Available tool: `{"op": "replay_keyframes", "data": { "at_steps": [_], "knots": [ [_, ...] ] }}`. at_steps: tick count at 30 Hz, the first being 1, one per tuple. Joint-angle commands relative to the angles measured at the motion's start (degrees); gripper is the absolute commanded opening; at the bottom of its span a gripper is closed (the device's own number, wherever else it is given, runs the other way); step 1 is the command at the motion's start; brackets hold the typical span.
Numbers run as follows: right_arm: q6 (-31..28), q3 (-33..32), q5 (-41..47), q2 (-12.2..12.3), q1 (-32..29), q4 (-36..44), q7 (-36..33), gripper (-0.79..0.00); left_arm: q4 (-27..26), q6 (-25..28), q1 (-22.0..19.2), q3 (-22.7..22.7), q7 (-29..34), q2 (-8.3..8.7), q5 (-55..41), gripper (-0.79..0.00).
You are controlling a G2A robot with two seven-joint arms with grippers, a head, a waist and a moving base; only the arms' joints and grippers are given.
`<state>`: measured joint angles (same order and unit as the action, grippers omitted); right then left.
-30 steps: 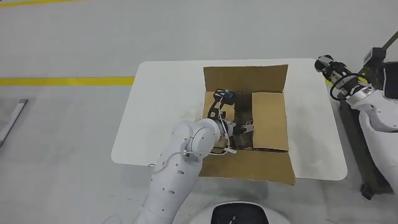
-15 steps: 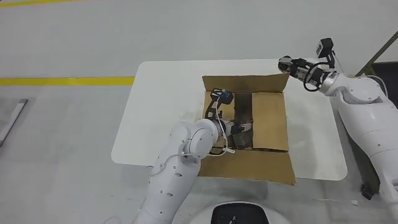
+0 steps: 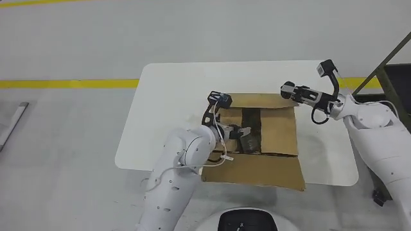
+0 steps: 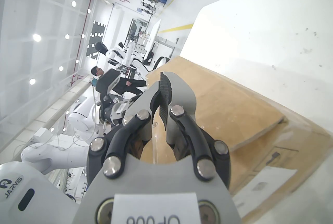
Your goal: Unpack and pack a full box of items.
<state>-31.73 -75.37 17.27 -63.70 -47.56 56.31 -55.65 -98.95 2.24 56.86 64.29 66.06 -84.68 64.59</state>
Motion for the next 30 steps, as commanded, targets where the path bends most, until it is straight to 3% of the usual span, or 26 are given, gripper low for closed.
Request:
{"op": "replay_keyframes", "data": {
  "at_steps": [1,9,16,24,30],
  "knots": [
    [0.2,0.2,0.0,0.0,-1.0,0.7,0.5,-0.785,-2.2,2.4,1.5,0.9,1.6,0.53,1.1,0.0],
    [1.4,1.6,-2.1,-0.1,-4.1,3.8,4.0,-0.785,-13.9,9.2,8.8,6.5,8.4,2.8,6.0,0.0],
    [2.3,2.4,-4.2,-0.2,-5.7,5.9,6.5,-0.785,-21.5,6.7,14.8,11.2,7.1,3.95,12.6,0.0],
    [2.6,3.0,-4.8,-0.3,-5.9,5.9,7.5,-0.785,-23.8,4.3,22.3,18.6,9.5,5.07,15.5,0.0],
    [2.6,3.3,-5.2,-0.3,-5.7,5.9,8.0,-0.785,-23.4,5.7,26.3,18.7,10.2,5.48,14.3,0.0]
  ]
}}
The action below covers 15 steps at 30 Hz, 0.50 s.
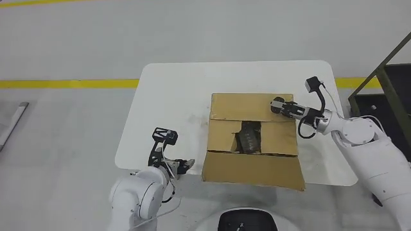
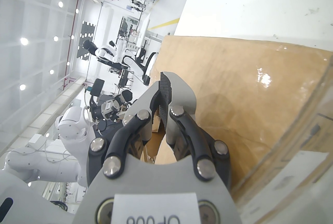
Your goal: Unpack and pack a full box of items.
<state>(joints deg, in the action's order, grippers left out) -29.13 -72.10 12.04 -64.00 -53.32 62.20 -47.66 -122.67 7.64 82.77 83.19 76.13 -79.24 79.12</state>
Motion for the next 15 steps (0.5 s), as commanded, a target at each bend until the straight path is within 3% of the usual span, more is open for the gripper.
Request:
{"op": "replay_keyframes", "data": {
  "at_steps": [1,10,15],
  "knots": [
    [0.1,0.1,0.0,0.0,0.1,0.0,0.1,-0.785,0.8,0.8,0.8,-0.8,0.3,0.1,-0.6,0.0],
    [0.1,0.3,0.0,0.0,0.4,0.0,-0.4,-0.785,2.5,2.6,-2.1,-7.4,-1.6,-0.05,-5.0,0.0],
    [0.5,-0.5,0.0,0.4,0.7,1.9,-2.1,-0.785,2.7,0.0,-5.6,-9.9,-4.0,-0.29,-5.7,0.0]
  ]
}}
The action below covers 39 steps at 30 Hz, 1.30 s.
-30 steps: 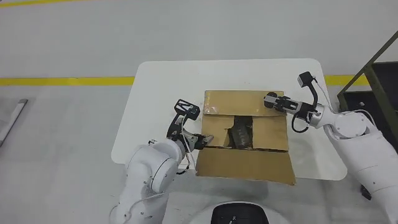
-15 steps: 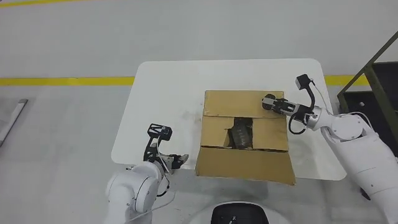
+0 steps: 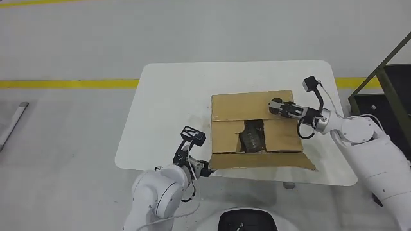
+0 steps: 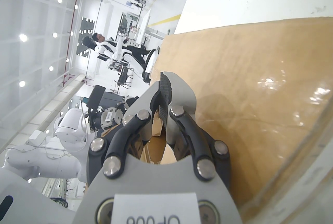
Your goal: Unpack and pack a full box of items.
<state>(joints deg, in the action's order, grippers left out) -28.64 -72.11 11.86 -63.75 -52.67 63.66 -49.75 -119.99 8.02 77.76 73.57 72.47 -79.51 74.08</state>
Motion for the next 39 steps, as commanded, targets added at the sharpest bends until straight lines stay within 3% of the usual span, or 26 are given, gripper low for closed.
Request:
{"op": "replay_keyframes", "data": {
  "at_steps": [1,8,11,17,20,26,29,39],
  "knots": [
    [0.4,-1.0,0.2,0.3,0.1,0.9,-0.2,-0.785,0.1,-0.4,-1.2,-0.5,-0.4,-0.02,-0.5,0.0],
    [0.4,-6.6,1.9,1.4,-0.7,7.2,1.4,-0.785,3.5,-4.4,-5.4,-0.8,-3.1,-0.19,-0.6,0.0],
    [-0.4,-8.5,-2.4,2.0,-2.5,11.4,3.3,-0.785,6.3,-7.6,-7.5,-1.4,-5.3,-0.5,-1.8,0.0],
    [-3.4,-6.0,-21.2,1.7,-7.5,16.9,16.8,-0.785,12.2,-14.5,-11.2,-2.7,-8.2,-0.99,0.1,0.0],
    [-0.4,-2.9,-37.6,1.1,-9.1,18.0,28.3,-0.785,13.2,-16.2,-11.9,-4.6,-8.5,-1.17,2.9,0.0],
    [4.3,3.0,-54.4,-0.2,-11.0,18.2,43.6,-0.785,16.3,-18.8,-13.6,-5.7,-7.4,-1.42,5.8,0.0],
    [5.8,5.5,-58.9,-0.8,-10.4,16.3,45.9,-0.785,16.8,-19.3,-13.8,-5.9,-7.8,-1.54,5.6,0.0],
    [7.1,8.5,-59.8,-2.0,-8.3,12.7,45.8,-0.785,12.1,-19.6,-11.1,-3.6,-7.0,-1.18,7.0,0.0]
  ]
}}
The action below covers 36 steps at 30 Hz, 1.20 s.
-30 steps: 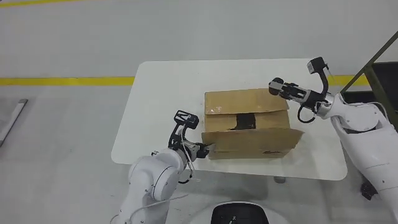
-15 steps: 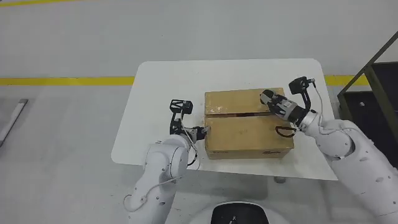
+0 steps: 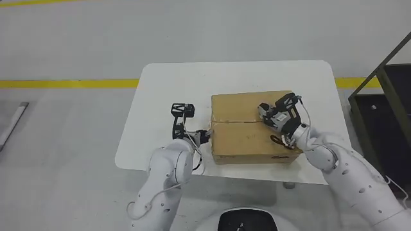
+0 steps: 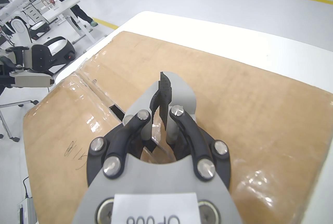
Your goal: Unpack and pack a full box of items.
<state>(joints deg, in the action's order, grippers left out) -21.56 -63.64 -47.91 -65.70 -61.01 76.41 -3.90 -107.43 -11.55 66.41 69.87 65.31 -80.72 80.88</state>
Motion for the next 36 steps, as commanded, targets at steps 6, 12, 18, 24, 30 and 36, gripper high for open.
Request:
{"op": "replay_keyframes", "data": {
  "at_steps": [6,12,18,24,30,36],
  "knots": [
    [-0.6,-0.2,1.4,-0.3,0.4,0.3,-1.3,-0.785,-0.4,0.0,0.3,0.1,0.2,0.03,0.2,0.0],
    [-1.7,-0.7,3.6,-0.5,1.0,-0.3,-3.0,-0.785,1.5,0.3,2.4,1.1,-3.3,0.25,1.3,0.0],
    [-2.5,-1.1,5.0,-0.7,1.3,-1.1,-4.1,-0.785,5.1,1.2,4.4,2.6,-8.2,0.54,2.8,0.0],
    [-2.8,-1.2,4.9,-0.8,1.4,-1.3,-4.6,-0.785,13.8,4.7,3.9,1.8,-15.1,0.54,2.7,0.0],
    [-3.0,-0.8,4.7,-1.1,1.5,-1.8,-4.7,-0.785,21.2,6.2,0.2,-1.8,-21.7,-0.08,4.0,0.0],
    [-3.2,-1.0,4.6,-1.3,1.8,-2.1,-4.9,-0.785,23.4,5.6,-1.6,-4.0,-24.7,-0.68,3.6,0.0]
  ]
}}
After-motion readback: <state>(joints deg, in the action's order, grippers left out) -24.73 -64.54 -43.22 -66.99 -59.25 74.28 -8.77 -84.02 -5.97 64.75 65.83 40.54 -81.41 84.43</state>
